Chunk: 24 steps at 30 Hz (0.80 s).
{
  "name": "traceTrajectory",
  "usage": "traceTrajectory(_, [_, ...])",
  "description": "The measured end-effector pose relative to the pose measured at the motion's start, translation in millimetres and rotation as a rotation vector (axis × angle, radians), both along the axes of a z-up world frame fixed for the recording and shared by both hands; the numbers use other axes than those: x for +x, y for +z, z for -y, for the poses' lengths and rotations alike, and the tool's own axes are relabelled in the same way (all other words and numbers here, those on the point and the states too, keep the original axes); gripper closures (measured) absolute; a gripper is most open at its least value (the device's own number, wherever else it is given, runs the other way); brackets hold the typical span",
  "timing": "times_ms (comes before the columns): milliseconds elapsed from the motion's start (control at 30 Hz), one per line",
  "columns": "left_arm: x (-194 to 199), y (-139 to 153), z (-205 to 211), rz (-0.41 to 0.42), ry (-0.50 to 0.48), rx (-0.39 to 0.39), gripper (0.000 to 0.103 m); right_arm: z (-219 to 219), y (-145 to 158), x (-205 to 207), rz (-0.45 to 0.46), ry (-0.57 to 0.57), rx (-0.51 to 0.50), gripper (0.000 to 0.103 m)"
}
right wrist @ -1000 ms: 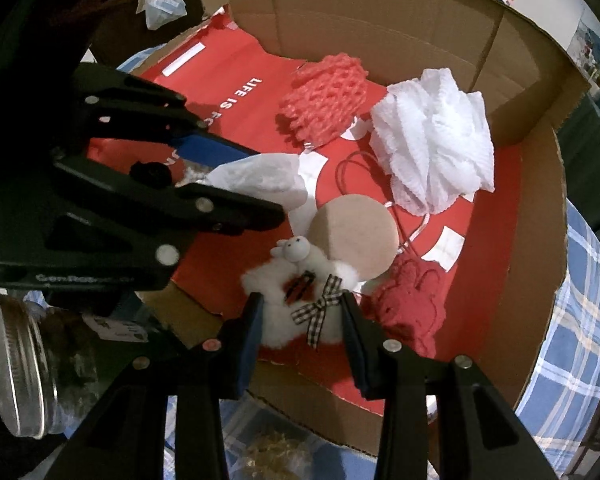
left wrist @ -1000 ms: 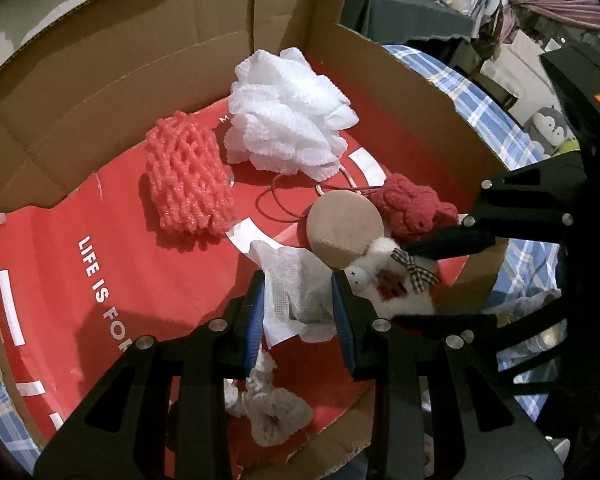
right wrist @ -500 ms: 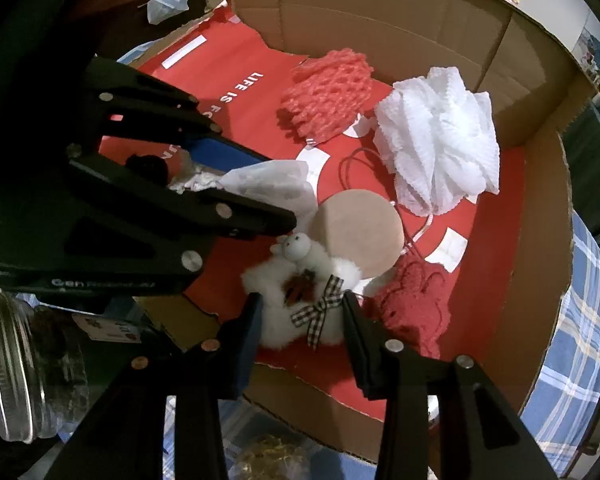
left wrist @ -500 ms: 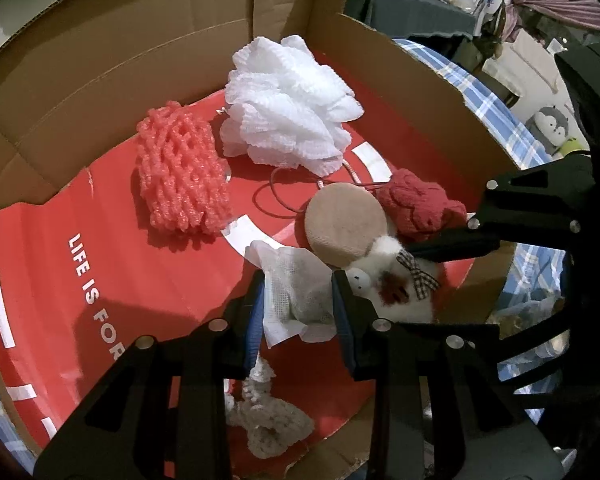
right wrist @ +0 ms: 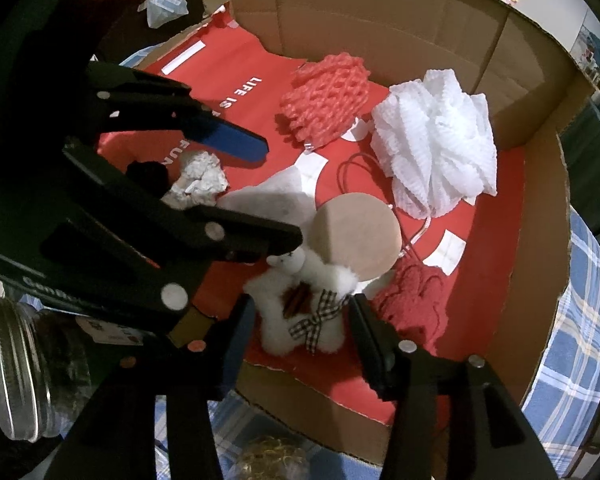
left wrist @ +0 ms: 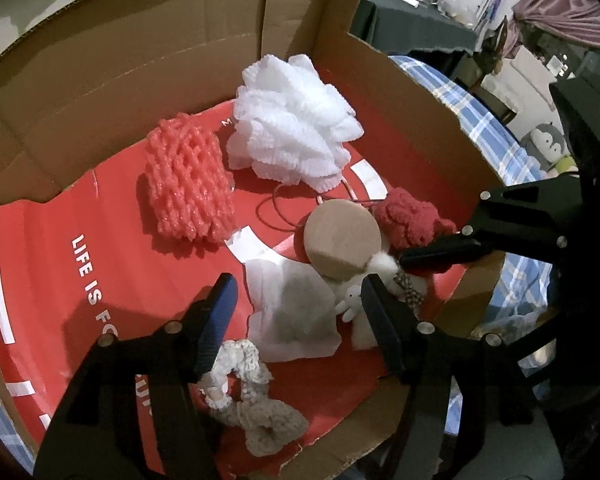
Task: Organize soft objects
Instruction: 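Open the left tool to drop the tissue while the right tool releases the sheep, then withdraw both tools from the box back over the table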
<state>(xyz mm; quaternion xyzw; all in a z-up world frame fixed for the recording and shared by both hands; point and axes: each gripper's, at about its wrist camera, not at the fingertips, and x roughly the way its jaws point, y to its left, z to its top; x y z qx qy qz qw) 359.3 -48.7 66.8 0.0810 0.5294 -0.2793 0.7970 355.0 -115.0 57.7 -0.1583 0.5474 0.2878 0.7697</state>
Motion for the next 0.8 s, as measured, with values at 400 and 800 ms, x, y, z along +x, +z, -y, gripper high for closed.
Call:
traceTrajectory(400, [-39.1,51.4,-25.9,0.127,0.095,-0.065,0.031,14.7,34.7,-24.9,0.078,-0.062,0.014,0.024])
traceTrajectory(800, [-144.9,115.0,-51.9,0.43,0.19,-0.115,0.02,46.9,110.9,-86.8,0.273,-0.212,0.087,0.007])
